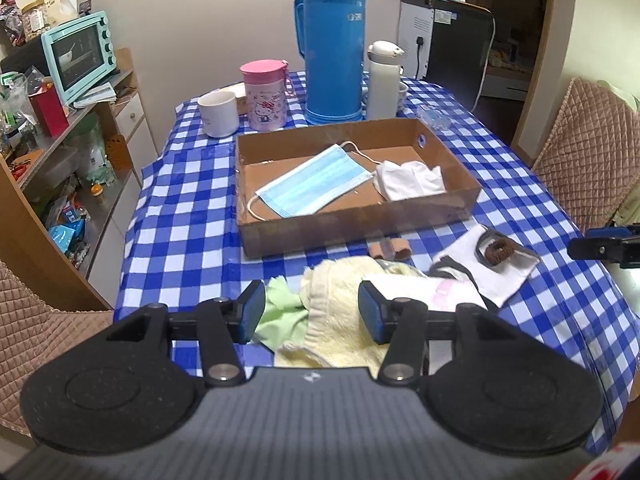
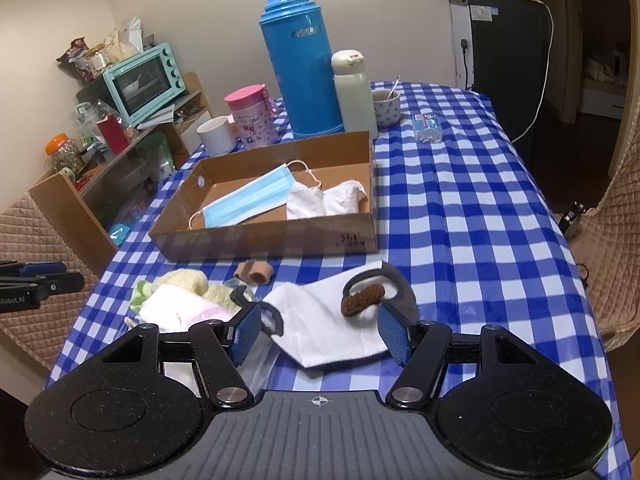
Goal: Organize soft objects
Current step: 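Move both grippers back toward the pile of soft items, then grasp the white pad with the left gripper while the right gripper grasps the brown hair tie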
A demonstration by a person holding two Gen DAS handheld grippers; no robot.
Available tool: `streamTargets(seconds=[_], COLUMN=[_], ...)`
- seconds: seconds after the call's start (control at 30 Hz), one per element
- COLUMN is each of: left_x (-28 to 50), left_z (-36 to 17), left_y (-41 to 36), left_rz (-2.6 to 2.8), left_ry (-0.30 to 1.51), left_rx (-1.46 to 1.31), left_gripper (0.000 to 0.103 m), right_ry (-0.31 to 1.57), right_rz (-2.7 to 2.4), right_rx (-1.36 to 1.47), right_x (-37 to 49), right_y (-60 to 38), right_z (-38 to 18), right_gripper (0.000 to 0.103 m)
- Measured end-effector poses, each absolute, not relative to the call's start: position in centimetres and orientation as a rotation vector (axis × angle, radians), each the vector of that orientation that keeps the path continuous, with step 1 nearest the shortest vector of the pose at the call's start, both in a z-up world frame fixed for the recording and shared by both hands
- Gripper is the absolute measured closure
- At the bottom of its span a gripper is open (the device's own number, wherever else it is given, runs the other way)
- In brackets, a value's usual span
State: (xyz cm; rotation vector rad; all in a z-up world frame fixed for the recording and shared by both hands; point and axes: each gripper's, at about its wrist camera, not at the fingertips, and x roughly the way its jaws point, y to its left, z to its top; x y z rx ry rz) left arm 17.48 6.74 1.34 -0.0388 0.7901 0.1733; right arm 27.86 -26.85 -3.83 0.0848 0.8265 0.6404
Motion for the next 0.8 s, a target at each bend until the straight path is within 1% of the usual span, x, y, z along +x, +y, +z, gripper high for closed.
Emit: streamTargets(seconds=[0.23, 0.37, 0.6, 0.8], left_x=[17.2, 17.4, 18.5, 19.8], left_z=[-0.1, -0.7, -1.7, -3.3], left_y=[5.1, 4.5, 4.1, 4.2], left_rz=[0.135, 0.112, 0.073, 0.045], left_ry=[0.811, 0.816, 0.839, 0.877], left_rx=[0.000, 0.013, -0.010, -0.079], left_gripper=[0.053, 0.051, 0.048, 0.048], right_ry=[0.854, 0.869, 0.896, 0.917], right_rz=[0.647, 0.652, 0.646, 0.631], right_rx=[0.090, 0.092, 0.100, 0.107], right_x=[27.1, 26.9, 27.0, 27.4], right_y=[-26.6, -26.5, -26.3, -26.3], right_z=[-4.5, -4.9, -5.6, -6.3], right_gripper=[0.038, 0.038, 0.038, 0.038])
